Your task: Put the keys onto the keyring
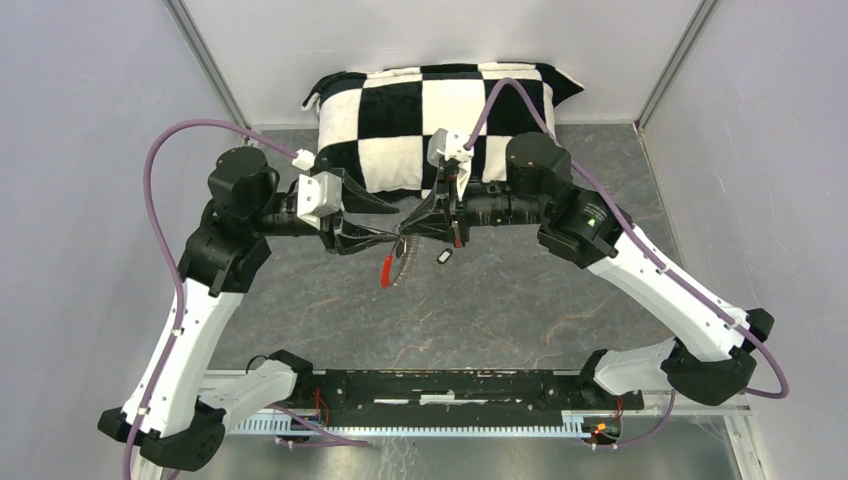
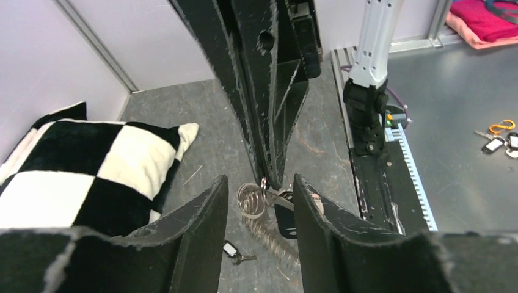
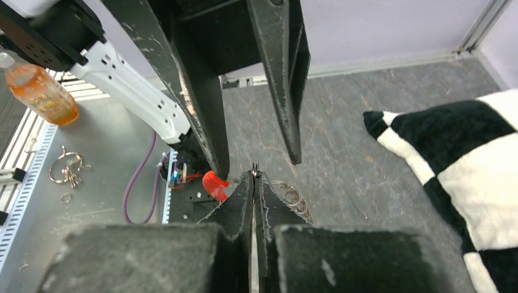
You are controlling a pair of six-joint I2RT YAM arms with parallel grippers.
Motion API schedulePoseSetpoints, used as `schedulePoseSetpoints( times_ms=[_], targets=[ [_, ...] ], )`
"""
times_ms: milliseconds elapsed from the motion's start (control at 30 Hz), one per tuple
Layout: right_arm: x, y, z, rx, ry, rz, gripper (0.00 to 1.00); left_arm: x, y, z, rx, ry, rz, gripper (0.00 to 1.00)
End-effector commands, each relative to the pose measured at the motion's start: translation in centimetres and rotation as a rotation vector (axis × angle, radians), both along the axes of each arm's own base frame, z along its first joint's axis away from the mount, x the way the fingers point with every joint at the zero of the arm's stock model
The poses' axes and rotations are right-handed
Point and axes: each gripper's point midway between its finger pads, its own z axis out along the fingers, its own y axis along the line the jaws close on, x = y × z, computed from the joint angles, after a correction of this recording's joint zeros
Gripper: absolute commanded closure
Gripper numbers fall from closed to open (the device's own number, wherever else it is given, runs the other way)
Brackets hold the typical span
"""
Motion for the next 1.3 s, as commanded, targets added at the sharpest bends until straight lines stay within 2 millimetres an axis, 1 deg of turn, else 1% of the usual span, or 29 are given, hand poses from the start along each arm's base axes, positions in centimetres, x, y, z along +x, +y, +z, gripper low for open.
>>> schedulePoseSetpoints(
  times_ms=[0, 200, 300, 400, 500, 600, 800, 900, 1000, 1067, 1100, 1200, 1233, 1267],
  targets=[
    [0.3, -0.2, 0.6, -0.012, -0.028, -0.011, 1.00, -1.6, 0.2, -0.8, 0.060, -0.043, -0.097, 0.51],
    [0.5, -0.3, 0.7, -0.021, -0.034, -0.021, 1.00, -3.0, 0.9, -2.4, 0.142, -0.014, -0.157, 0.51],
    [0.5, -0.3, 0.7, -0.024, -0.034, -0.020, 1.00, -2.8, 0.9, -3.0, 0.161, -0.002, -0.148, 0.56],
    [0.3, -0.2, 0.6, -0.031, -0.025, -0.009, 1.00, -1.9, 0.7, -2.9, 0.158, -0.006, -0.124, 0.66],
    [0.2, -0.2, 0.5, -0.034, -0.022, 0.002, 1.00, -0.9, 0.4, -2.3, 0.136, 0.008, -0.087, 0.70],
    [0.1, -0.2, 0.7, -0.029, -0.024, 0.007, 1.00, -0.9, 0.2, -1.9, 0.121, 0.016, -0.094, 0.72],
    [0.1, 0.1, 0.5, -0.029, -0.020, 0.012, 1.00, -0.8, 0.0, -2.4, 0.125, 0.062, -0.103, 0.77],
    [0.0, 0.2, 0.5, -0.030, -0.012, 0.025, 1.00, -0.7, -0.2, -2.6, 0.125, 0.082, -0.111, 0.84],
    [-0.1, 0.3, 0.4, -0.032, -0.010, 0.034, 1.00, -0.5, -0.3, -3.1, 0.133, 0.111, -0.108, 0.89],
    [-0.1, 0.4, 0.2, -0.037, -0.006, 0.035, 1.00, -0.3, -0.3, -3.1, 0.136, 0.099, -0.100, 0.96],
    [-0.1, 0.4, 0.2, -0.037, -0.005, 0.037, 1.00, -0.2, -0.3, -3.1, 0.136, 0.093, -0.099, 0.98],
    [-0.2, 0.4, 0.4, -0.035, -0.008, 0.042, 1.00, -0.3, -0.3, -2.9, 0.133, 0.088, -0.107, 0.98],
    [-0.2, 0.4, 0.7, -0.026, -0.009, 0.040, 0.96, -0.4, -0.3, -3.0, 0.132, 0.087, -0.109, 0.98],
    [-0.1, 0.4, 1.1, -0.016, -0.011, 0.032, 0.89, -0.4, -0.3, -3.0, 0.131, 0.087, -0.114, 0.98]
  ],
)
